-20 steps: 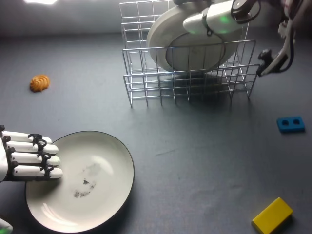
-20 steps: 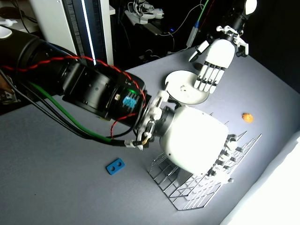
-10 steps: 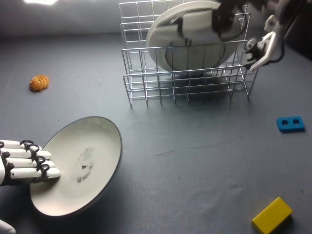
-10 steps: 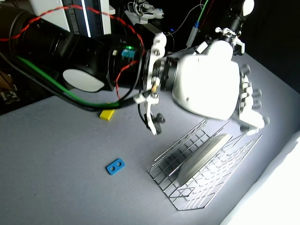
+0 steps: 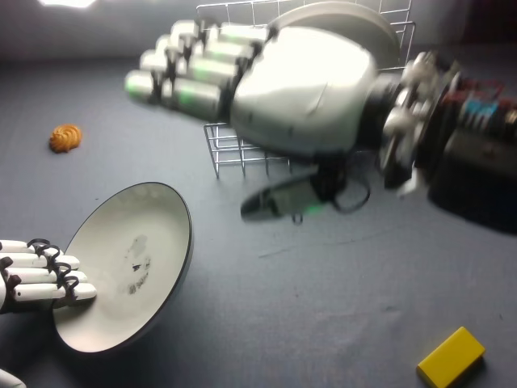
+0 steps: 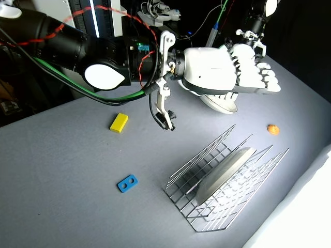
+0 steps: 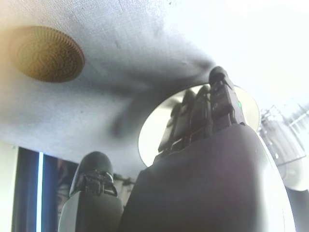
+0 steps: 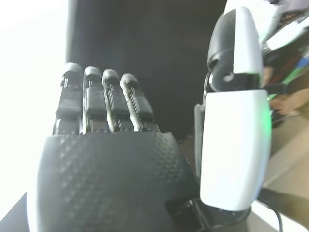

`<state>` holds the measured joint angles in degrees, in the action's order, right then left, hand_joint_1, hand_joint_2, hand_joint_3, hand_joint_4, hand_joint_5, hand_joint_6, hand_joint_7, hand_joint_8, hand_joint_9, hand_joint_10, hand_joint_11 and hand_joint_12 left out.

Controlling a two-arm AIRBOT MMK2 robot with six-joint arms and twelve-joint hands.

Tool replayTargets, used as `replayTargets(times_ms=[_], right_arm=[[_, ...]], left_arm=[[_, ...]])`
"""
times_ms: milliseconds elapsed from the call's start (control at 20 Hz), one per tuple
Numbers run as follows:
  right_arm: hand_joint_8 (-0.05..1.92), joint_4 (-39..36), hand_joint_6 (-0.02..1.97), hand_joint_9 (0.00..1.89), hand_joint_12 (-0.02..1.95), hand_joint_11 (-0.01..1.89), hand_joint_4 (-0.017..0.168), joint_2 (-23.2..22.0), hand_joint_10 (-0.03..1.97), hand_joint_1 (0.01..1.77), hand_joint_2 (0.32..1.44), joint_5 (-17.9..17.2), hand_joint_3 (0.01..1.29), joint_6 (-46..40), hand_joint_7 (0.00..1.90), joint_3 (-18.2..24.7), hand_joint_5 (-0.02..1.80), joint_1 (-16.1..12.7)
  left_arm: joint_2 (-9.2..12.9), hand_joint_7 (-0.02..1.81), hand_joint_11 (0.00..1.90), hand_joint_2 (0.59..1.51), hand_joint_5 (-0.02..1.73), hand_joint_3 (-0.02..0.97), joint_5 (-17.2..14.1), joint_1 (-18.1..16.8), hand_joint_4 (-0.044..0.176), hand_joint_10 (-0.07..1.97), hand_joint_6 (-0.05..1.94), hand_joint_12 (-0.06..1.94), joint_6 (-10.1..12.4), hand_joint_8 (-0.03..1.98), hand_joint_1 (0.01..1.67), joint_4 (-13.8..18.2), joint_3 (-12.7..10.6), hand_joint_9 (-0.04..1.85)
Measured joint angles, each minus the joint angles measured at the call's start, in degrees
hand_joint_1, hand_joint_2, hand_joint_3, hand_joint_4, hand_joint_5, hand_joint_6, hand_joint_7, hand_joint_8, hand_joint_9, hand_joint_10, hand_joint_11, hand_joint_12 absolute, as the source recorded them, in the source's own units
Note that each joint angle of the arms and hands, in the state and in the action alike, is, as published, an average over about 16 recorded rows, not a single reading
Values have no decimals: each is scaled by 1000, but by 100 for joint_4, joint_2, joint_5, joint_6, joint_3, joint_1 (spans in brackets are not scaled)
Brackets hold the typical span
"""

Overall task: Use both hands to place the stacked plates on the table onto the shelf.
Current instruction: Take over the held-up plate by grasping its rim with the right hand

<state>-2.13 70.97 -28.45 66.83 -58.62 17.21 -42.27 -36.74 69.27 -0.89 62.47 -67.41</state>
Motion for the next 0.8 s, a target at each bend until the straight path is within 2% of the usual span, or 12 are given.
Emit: replayTargets(times_ms=[100,400,800], right_arm=[[-9,-92,11,20,2,16,4,127,-12,1039,902,50,11,265,16,37,21,148],[-8,-184,11,22,1,20,7,553,-12,1054,927,181,11,990,18,31,20,491],[-8,-191,11,30,46,21,7,1093,-11,1063,958,212,10,1531,31,-248,35,776]], left_arm=[[8,-3,17,1197,-6,8,13,17,-9,-49,-26,25,8,-8,15,-16,17,-25],[16,-6,17,1197,-6,8,19,58,-9,-51,-27,26,16,-9,16,-52,38,-25],[17,-8,16,1192,-6,8,-2,121,-10,-54,-26,25,16,-10,16,-104,40,-25]])
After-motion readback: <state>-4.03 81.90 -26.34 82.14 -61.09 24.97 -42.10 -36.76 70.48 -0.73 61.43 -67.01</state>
